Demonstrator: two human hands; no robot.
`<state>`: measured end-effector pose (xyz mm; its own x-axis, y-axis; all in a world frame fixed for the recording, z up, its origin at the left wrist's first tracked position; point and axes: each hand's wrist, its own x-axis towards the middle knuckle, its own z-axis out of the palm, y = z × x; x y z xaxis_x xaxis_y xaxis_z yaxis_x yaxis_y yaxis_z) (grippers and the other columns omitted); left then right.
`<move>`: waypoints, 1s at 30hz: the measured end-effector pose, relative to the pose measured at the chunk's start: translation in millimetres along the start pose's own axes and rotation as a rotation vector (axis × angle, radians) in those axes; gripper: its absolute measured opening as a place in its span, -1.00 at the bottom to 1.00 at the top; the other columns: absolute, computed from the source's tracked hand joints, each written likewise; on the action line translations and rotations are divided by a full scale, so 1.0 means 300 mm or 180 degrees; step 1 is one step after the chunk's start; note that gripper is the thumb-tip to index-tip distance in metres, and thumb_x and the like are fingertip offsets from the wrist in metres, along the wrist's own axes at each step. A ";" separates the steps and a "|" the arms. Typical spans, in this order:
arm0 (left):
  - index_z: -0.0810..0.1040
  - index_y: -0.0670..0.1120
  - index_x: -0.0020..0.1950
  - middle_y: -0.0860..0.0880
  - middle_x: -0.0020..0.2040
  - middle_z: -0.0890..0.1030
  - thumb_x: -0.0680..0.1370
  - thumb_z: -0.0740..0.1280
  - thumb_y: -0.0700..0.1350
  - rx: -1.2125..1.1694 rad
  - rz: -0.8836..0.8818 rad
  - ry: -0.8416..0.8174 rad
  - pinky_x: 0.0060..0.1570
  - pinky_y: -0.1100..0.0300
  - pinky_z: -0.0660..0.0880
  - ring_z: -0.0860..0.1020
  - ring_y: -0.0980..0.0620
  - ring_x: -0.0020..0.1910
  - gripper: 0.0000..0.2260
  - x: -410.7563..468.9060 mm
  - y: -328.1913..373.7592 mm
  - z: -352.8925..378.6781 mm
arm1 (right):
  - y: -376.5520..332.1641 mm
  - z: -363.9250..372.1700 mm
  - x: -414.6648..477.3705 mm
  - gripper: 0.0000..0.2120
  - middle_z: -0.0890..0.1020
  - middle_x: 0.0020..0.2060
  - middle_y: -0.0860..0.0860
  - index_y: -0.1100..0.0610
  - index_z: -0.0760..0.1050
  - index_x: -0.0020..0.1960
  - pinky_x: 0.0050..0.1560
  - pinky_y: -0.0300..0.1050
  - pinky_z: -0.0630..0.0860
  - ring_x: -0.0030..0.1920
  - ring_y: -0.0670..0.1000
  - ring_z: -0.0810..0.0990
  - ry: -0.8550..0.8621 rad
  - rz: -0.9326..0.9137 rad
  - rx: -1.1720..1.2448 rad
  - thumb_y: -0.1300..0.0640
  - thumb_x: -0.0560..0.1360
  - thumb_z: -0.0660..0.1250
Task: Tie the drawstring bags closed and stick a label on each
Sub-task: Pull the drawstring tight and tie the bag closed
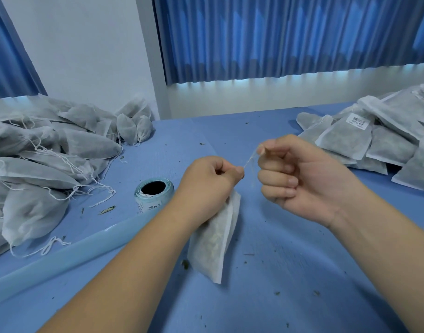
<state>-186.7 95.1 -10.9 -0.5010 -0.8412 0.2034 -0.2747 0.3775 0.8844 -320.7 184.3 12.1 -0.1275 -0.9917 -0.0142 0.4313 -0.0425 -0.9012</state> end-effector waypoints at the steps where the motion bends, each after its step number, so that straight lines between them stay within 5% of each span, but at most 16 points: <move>1: 0.62 -0.15 -0.15 0.17 -0.58 0.35 0.57 0.37 -0.06 -0.0008 0.0014 -0.0002 -0.62 0.43 0.19 0.27 0.20 -0.65 -0.82 -0.001 0.001 0.000 | 0.002 0.004 -0.001 -0.91 0.08 -0.45 -0.07 0.14 0.54 -0.28 -0.59 -0.30 0.04 -0.53 -0.11 0.03 -0.0111 -0.0052 0.0137 0.12 0.34 0.32; 8: 0.57 -0.08 -0.23 0.18 -0.64 0.36 0.57 0.36 -0.08 0.0124 0.0098 0.0394 -0.63 0.42 0.20 0.32 0.20 -0.65 -0.82 0.018 0.004 -0.035 | -0.023 -0.014 -0.008 -0.77 0.06 -0.48 -0.09 0.09 0.43 -0.40 -0.60 -0.29 0.00 -0.58 -0.11 0.03 -0.0108 0.0596 -0.0692 -0.04 0.28 0.36; 13: 0.59 -0.10 -0.17 0.19 -0.58 0.41 0.58 0.34 -0.08 0.0235 0.0194 0.0085 -0.62 0.42 0.21 0.32 0.21 -0.64 -0.84 0.005 0.005 -0.006 | -0.011 -0.007 -0.003 -0.81 0.08 -0.49 -0.08 0.12 0.55 -0.31 -0.61 -0.31 0.11 -0.59 -0.14 0.11 -0.0291 -0.0004 -0.0109 0.01 0.39 0.32; 22: 0.56 -0.03 -0.21 0.19 -0.52 0.45 0.56 0.35 0.00 0.0663 0.0315 0.0409 -0.48 0.32 0.27 0.39 0.22 -0.54 -0.82 0.029 -0.038 -0.002 | -0.022 -0.023 0.003 -0.75 0.07 -0.48 -0.08 0.08 0.35 -0.44 -0.58 -0.27 0.06 -0.58 -0.09 0.11 0.0038 0.0554 -0.0336 0.01 0.29 0.36; 30: 0.57 0.01 -0.17 0.24 -0.45 0.46 0.56 0.26 0.24 0.0464 0.0066 -0.0883 -0.40 0.42 0.35 0.41 0.26 -0.47 -0.67 0.022 -0.078 -0.021 | -0.036 -0.087 0.036 -0.79 0.20 -0.48 -0.07 0.07 0.29 -0.34 -0.52 -0.28 0.14 -0.52 -0.09 0.19 0.0893 -0.0041 0.0448 0.19 0.36 0.32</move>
<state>-178.4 78.3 -27.6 -0.7071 -0.7025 0.0804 -0.3669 0.4618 0.8076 -350.0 177.3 10.3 -0.3668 -0.9197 -0.1398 0.5449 -0.0906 -0.8336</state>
